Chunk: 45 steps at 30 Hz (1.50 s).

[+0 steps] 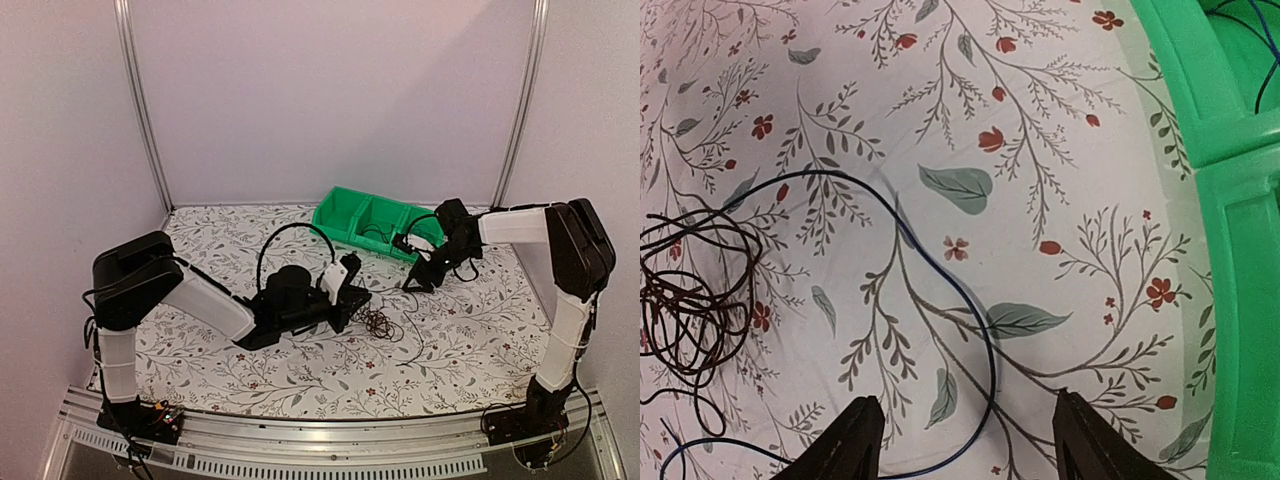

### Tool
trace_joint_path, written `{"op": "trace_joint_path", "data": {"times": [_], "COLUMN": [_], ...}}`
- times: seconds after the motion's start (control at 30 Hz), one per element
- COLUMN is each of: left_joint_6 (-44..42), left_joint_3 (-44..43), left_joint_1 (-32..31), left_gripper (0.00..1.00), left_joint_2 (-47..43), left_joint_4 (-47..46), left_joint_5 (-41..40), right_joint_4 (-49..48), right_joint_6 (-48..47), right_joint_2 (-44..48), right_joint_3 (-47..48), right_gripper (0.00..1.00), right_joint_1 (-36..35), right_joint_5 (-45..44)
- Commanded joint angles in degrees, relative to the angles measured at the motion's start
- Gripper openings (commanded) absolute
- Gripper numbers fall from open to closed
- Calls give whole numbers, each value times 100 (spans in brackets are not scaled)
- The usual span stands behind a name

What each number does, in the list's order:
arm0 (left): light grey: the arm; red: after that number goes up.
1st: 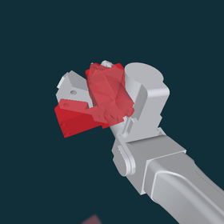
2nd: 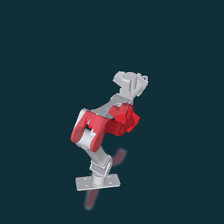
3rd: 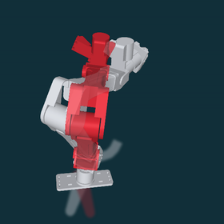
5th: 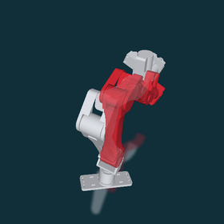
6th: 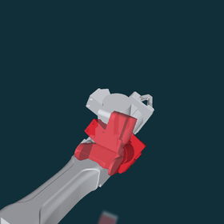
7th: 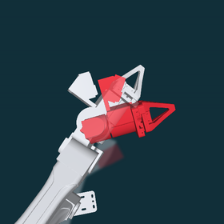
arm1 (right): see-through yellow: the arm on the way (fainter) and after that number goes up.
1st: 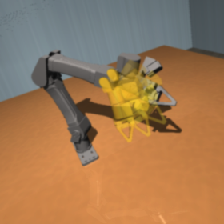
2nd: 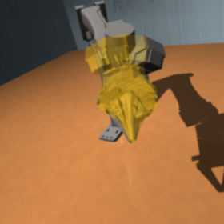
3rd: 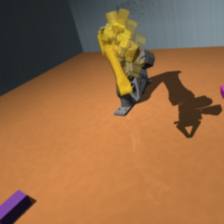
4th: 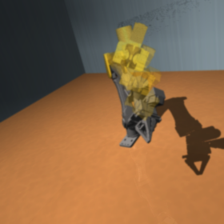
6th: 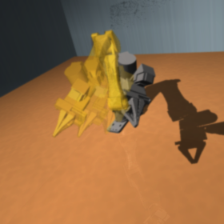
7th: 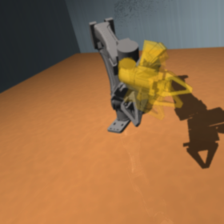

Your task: Untangle the cables

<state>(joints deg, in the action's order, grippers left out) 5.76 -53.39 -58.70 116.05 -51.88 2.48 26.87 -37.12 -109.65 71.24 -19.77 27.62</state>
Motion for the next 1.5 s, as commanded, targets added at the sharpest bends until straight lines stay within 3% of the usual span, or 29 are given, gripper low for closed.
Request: {"op": "trace_joint_path", "data": {"times": [0.0, 0.4, 0.6, 0.83, 0.9, 0.97, 1.1, 1.33, 1.47], "left_joint_6": [-58, -84, -74, -60, -48, -41, 2, 328, 468], "left_joint_3": [121, 122, 91, 116, 121, 132, 100, -277, -417], "left_joint_1": [-72, -79, -73, -69, -72, -77, -64, 47, 97], "left_gripper": [9, 10, 10, 10, 10, 10, 10, 10, 10], "left_joint_2": [-133, -96, -70, -66, -57, -36, 126, 899, 1219], "left_joint_4": [-52, -39, -49, -24, -35, -51, -114, 175, 200], "left_joint_5": [-48, -67, -88, -102, -102, -113, -121, -30, -17], "right_joint_4": [346, 29, -112, -582, -634, -629, -465, 318, 821], "right_joint_6": [-27, -1022, -1351, -1121, -1117, -1120, -1097, -804, -634], "right_joint_2": [53, 924, 954, 451, 351, 314, 509, 1914, 2391], "right_joint_3": [-81, -1207, -1320, -1082, -1043, -1028, -912, 659, 2423], "right_gripper": [62, 59, 64, 65, 60, 47, 1, 0, 0], "right_joint_1": [-121, -118, -360, -728, -756, -768, -758, -761, -754], "right_joint_5": [39, -804, -439, -725, -695, -619, -673, -408, 19]}}
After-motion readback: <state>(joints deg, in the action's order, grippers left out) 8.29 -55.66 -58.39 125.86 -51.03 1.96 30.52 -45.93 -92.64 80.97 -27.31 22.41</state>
